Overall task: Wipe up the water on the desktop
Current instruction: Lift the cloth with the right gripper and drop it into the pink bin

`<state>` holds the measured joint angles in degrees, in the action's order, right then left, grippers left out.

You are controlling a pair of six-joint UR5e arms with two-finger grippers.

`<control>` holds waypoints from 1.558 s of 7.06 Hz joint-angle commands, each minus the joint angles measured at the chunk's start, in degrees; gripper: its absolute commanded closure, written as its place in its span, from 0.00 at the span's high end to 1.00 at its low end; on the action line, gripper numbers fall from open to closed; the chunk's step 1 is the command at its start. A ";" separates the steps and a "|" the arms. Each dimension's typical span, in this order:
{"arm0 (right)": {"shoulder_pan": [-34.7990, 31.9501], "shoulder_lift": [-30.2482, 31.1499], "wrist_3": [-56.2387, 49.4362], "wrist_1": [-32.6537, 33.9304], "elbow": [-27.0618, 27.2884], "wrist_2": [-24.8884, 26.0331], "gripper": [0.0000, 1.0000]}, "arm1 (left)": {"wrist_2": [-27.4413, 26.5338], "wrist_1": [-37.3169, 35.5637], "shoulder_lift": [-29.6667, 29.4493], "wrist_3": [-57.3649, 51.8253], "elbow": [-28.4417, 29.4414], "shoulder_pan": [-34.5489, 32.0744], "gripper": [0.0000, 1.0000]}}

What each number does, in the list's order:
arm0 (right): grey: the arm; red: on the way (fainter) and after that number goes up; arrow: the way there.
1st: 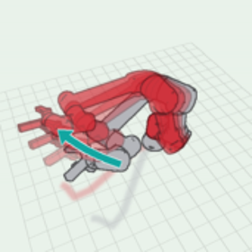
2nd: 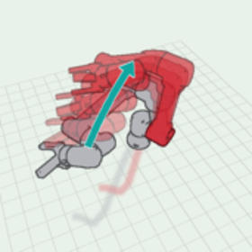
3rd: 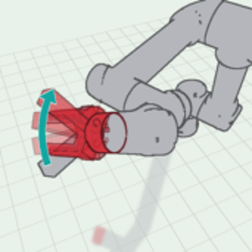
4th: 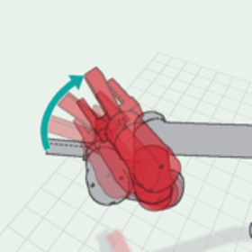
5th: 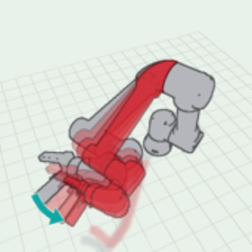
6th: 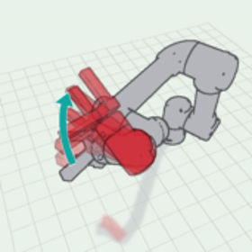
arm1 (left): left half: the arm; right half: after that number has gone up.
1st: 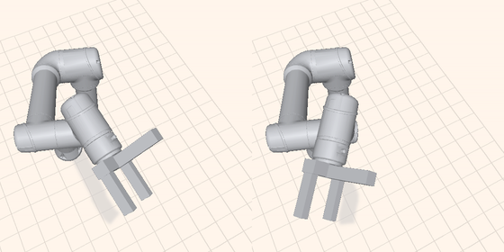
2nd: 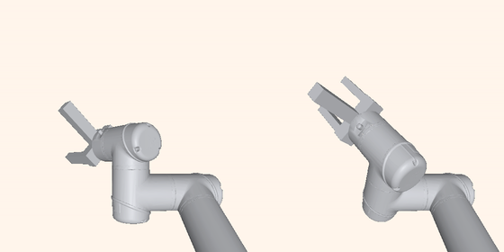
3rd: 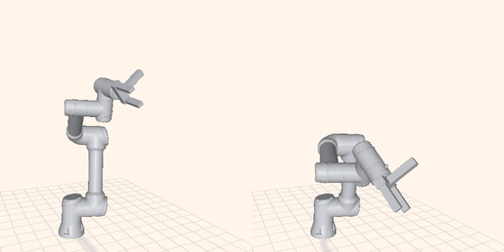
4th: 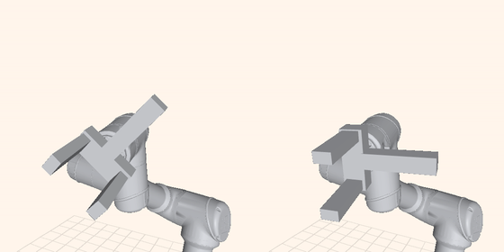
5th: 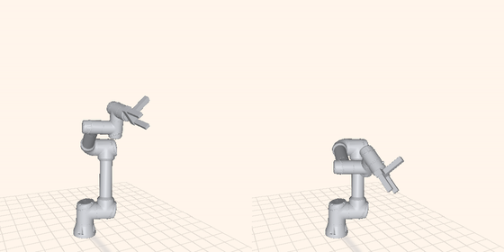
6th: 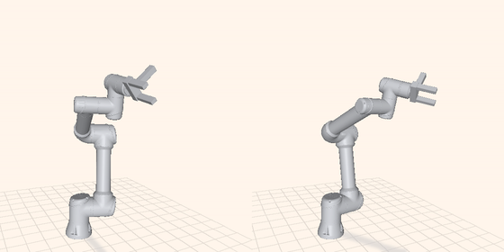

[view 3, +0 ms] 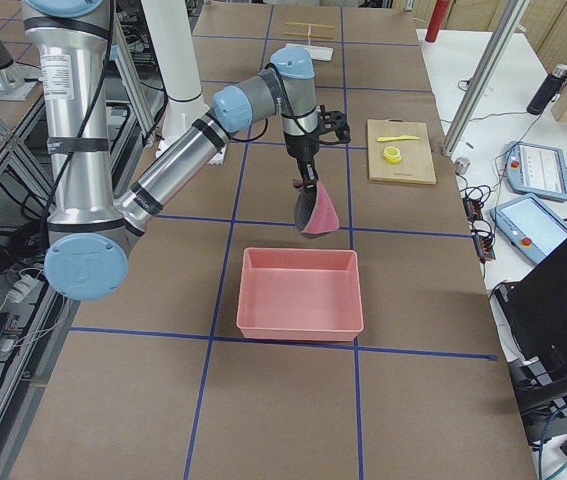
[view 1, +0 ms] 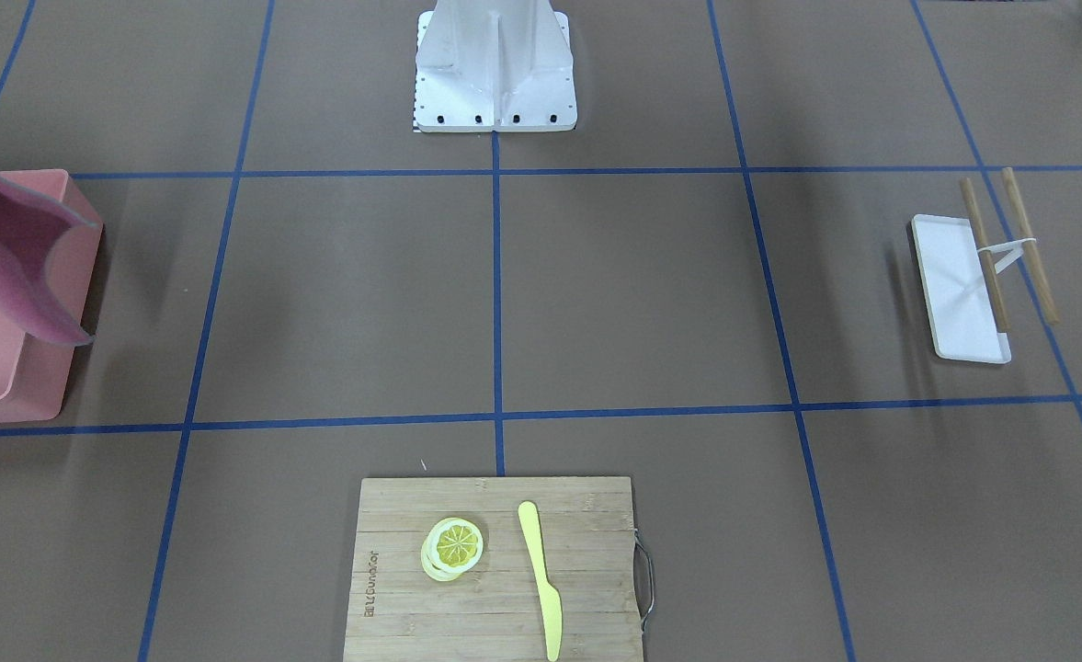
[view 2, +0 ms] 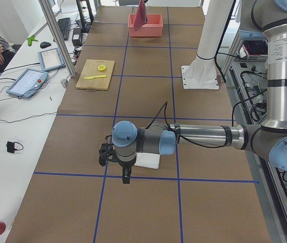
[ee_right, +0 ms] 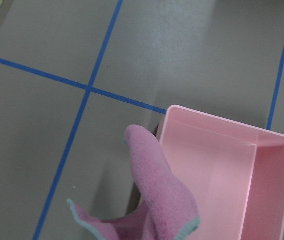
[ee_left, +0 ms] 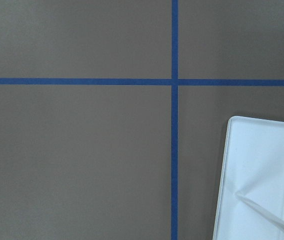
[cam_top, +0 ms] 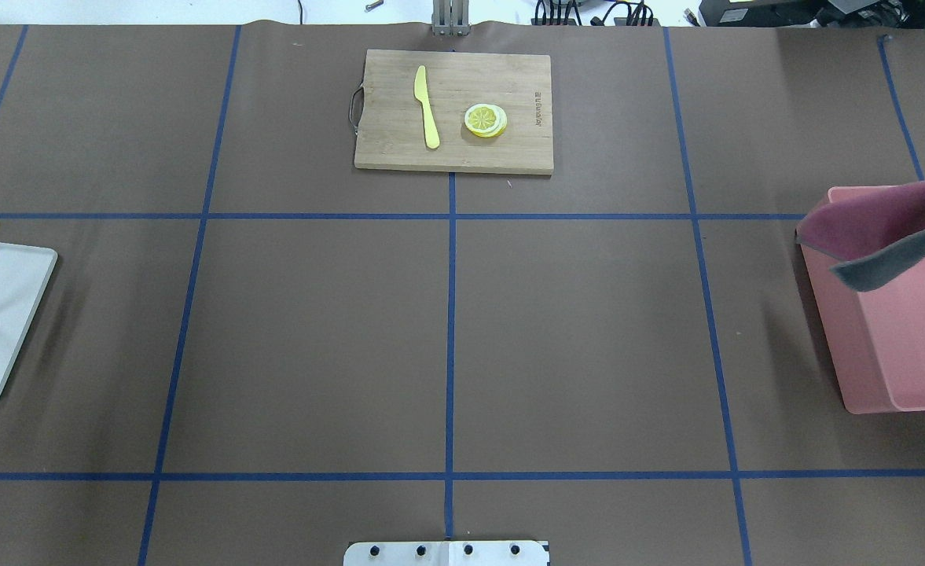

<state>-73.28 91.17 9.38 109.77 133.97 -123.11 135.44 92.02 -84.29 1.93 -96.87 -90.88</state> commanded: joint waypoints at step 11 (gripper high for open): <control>-8.11 6.65 -23.79 -2.10 -13.90 -3.18 1.00 | 0.09 0.18 -0.26 0.35 0.19 0.09 0.98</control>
<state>-81.39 97.66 -14.55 108.06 121.00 -125.55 135.53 92.20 -84.49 2.28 -96.79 -90.79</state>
